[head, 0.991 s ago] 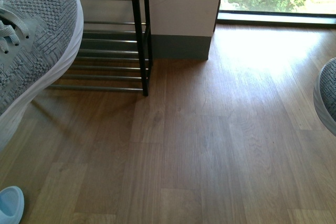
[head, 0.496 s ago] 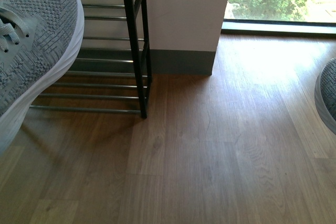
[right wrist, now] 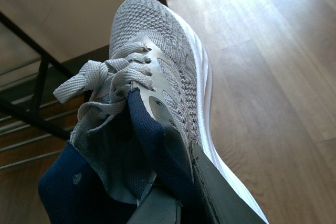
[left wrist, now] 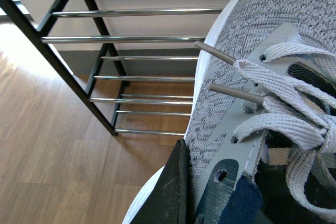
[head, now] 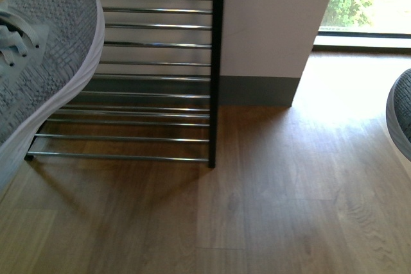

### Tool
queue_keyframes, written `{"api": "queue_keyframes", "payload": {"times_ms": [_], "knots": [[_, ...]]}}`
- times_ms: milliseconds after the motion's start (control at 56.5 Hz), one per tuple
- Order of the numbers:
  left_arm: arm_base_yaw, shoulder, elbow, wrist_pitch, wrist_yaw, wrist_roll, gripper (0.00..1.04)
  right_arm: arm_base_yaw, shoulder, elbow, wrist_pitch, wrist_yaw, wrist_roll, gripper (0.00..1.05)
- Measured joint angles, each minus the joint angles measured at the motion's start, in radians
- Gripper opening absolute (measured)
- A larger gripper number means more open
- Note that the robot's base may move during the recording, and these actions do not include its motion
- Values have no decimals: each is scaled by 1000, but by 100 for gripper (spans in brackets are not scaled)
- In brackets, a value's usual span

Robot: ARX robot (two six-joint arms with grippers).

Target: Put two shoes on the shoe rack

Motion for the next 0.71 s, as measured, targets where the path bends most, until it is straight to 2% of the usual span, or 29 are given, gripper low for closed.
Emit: {"api": "queue_keyframes", "payload": {"times_ms": [319, 708], "knots": [[10, 0, 0, 0, -22, 0, 2, 6, -3, -2, 0, -15, 0, 1], [4, 0, 0, 0, -5, -3, 2, 2, -2, -3, 0, 0, 0, 1]]}}
